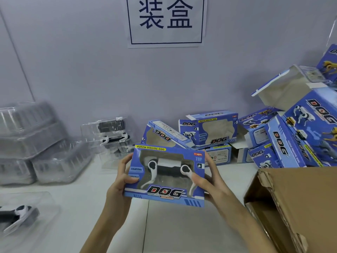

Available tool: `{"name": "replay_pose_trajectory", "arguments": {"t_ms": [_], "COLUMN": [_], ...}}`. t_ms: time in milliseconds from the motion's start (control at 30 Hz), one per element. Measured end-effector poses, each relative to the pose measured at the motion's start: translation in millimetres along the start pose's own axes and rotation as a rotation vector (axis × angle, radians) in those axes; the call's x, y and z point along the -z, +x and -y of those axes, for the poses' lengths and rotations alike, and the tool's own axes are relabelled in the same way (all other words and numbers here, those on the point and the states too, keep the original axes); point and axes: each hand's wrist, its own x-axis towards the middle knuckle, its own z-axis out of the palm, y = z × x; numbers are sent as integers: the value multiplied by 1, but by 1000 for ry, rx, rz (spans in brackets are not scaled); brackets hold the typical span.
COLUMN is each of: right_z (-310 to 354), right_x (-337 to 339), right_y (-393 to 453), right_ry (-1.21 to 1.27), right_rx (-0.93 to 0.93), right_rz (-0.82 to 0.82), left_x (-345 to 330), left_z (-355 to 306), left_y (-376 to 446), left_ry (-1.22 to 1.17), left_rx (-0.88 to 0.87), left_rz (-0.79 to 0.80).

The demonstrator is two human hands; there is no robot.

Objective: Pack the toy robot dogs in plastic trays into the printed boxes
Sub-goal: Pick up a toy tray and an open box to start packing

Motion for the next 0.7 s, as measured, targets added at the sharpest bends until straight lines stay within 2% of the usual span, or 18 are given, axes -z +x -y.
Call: {"name": "replay_pose_trajectory", "arguments": {"t_ms": [100, 333, 433, 500, 600, 700], "right_z": [13, 15, 6, -2, -4, 2], "right_x": [9, 13, 3, -4, -9, -11], "right_y": [-5, -6, -5, -5, -4, -4], "right_ry": [-54, -107, -34, 91, 121, 53], "right_rx": [-30, -78, -49, -40, -53, 6], "right_rz": [91, 7, -107, -212, -248, -281], "left_x": [4, -14, -34, -45, -58, -46], "left_z": [-2, -8, -18, -28, -28, -12], "left_y": [0, -12, -28, -32, -28, -21], "left_ry": [-15, -14, 38, -47, -37, -111], "left_rx": [24, 33, 6, -25, 22, 65], "left_rz": [29, 54, 202, 277, 219, 51]}}
